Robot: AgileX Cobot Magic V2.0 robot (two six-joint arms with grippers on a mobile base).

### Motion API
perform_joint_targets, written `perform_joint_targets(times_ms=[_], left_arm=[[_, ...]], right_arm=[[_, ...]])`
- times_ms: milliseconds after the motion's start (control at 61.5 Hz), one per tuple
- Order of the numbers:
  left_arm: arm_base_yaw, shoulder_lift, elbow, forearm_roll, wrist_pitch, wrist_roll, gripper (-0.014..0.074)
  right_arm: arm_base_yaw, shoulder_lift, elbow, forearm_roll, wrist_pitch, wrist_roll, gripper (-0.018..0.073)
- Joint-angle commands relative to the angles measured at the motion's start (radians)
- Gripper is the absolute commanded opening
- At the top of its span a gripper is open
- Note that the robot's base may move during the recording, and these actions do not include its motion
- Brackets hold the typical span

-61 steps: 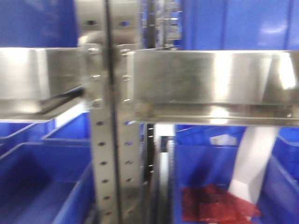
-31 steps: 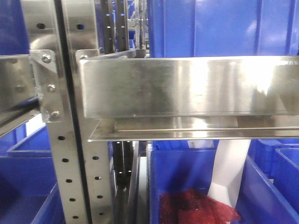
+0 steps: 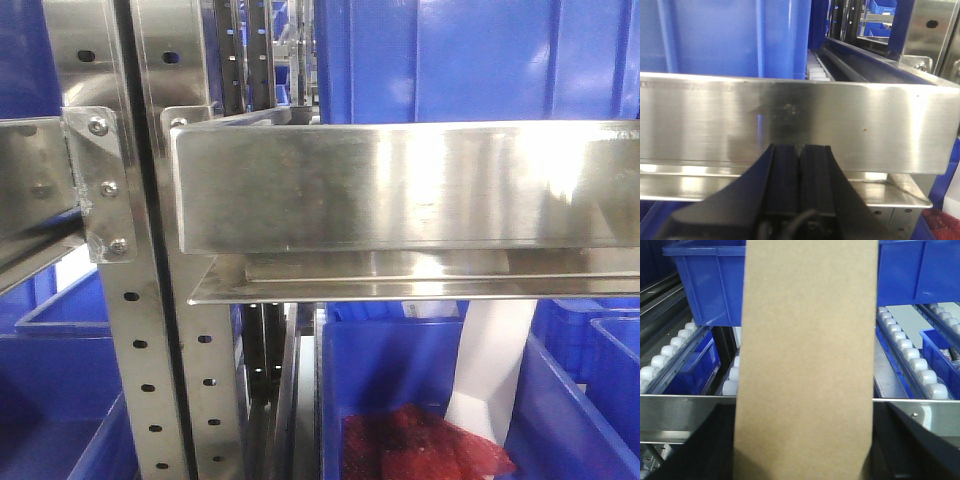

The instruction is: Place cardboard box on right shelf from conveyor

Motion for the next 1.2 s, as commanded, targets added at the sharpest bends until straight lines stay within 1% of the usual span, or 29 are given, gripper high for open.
perform_joint_targets(times_ms=[0, 504, 667, 732, 781, 911, 1025, 1074, 1107, 1188], left_arm=[[-0.002, -0.015, 0.008, -0.006, -0.087, 0.000, -0.0116], [-0.002, -0.015, 0.008, -0.006, -0.087, 0.000, -0.0116], [-0.002, -0.015, 0.008, -0.006, -0.087, 0.000, -0.0116], [-0.002, -0.015, 0.008, -0.006, -0.087, 0.000, -0.0116], [-0.002, -0.015, 0.008, -0.006, -0.087, 0.000, -0.0116], [-0.002, -0.015, 0.008, -0.006, -0.087, 0.000, -0.0116], [-0.002, -0.015, 0.008, -0.006, -0.087, 0.000, -0.0116], [-0.002, -0.015, 0.008, -0.006, -0.087, 0.000, -0.0116], [-0.002, -0.015, 0.008, -0.006, -0.087, 0.000, -0.0116], [-0.002, -0.015, 0.008, -0.006, -0.087, 0.000, -0.0116]], right_arm=[[-0.005, 0.017, -0.026, -0.010, -0.096, -0.009, 0.0210], [-0.005, 0.017, -0.026, -0.010, -0.096, -0.009, 0.0210], [-0.005, 0.021, -0.026, 0.004, -0.089, -0.009, 0.0210], [-0.005, 0.036, -0.028, 0.006, -0.094, -0.034, 0.0210], [-0.005, 0.062, -0.032, 0.006, -0.108, -0.066, 0.0210], [-0.001, 0.175, -0.092, 0.006, -0.145, -0.231, 0.0210], [-0.001, 0.310, -0.195, 0.007, -0.176, -0.423, 0.0210], [0.000, 0.370, -0.232, 0.007, -0.187, -0.489, 0.0210], [0.006, 0.404, -0.255, 0.007, -0.193, -0.535, 0.0210], [0.038, 0.501, -0.319, 0.007, -0.193, -0.687, 0.0210]])
